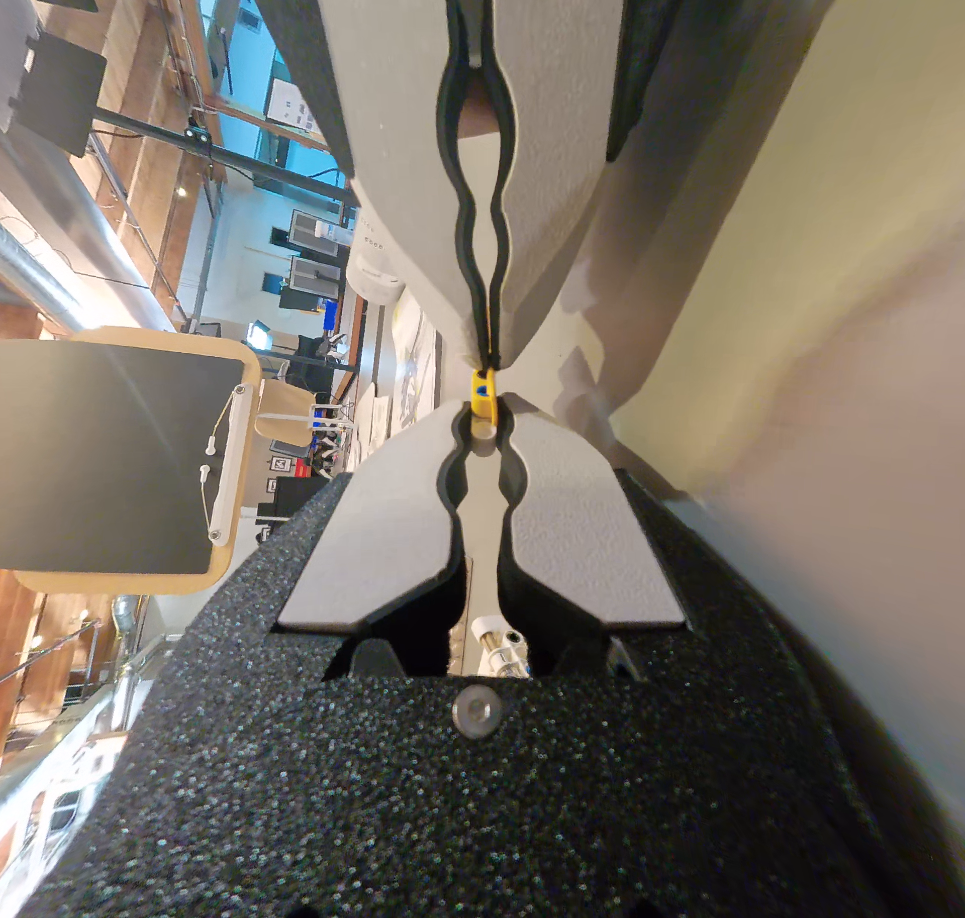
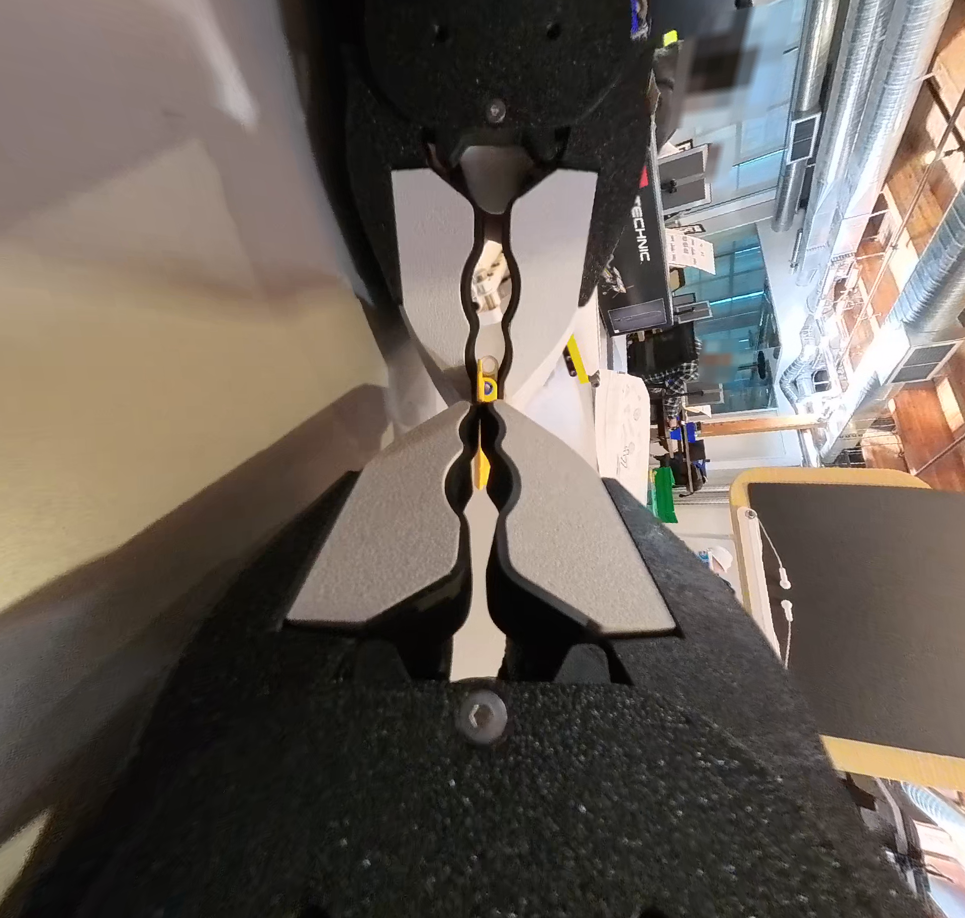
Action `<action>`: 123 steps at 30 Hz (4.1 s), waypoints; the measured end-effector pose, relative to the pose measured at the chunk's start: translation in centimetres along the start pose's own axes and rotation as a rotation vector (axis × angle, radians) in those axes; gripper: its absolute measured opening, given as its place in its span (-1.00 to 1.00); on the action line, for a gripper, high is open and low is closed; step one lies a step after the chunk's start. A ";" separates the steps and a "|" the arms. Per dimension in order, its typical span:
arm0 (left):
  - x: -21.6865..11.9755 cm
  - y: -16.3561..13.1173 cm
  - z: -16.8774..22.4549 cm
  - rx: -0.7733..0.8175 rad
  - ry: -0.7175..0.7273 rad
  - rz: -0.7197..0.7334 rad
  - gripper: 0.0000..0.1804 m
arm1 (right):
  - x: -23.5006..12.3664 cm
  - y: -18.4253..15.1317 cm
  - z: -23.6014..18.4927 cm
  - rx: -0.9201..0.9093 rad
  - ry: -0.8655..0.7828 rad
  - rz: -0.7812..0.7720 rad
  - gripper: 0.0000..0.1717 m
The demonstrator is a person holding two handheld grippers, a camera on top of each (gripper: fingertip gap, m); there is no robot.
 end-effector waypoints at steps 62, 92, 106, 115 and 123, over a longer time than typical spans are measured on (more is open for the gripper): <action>-0.1 -3.0 -2.0 -0.127 0.042 -0.166 -0.90 | -0.5 -1.9 -0.5 -0.017 0.025 -0.106 -0.93; -1.3 -4.0 -4.5 -0.830 -0.239 -0.416 -0.64 | 0.0 -2.5 -0.5 0.040 0.069 -0.126 -0.93; 3.7 2.9 -7.5 -0.915 -0.358 -0.241 -0.89 | -2.0 -1.4 -1.2 0.023 0.049 -0.145 -0.93; 14.7 19.8 -8.5 -0.709 -0.710 0.288 -0.89 | -4.2 -0.6 -1.9 0.032 0.004 -0.226 -0.93; 20.9 24.5 -5.5 -0.596 -0.770 0.366 -0.81 | -5.3 -1.0 -1.9 0.053 -0.034 -0.278 -0.93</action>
Point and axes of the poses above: each gripper's, where its closed fingertips meet, x out along the fingers, y out of its top, z = x × y across the jaws, the point moved 8 cm from there along -x, back along the fingers, and after that the axes turned 14 degrees about -x, right-handed, at the moved point
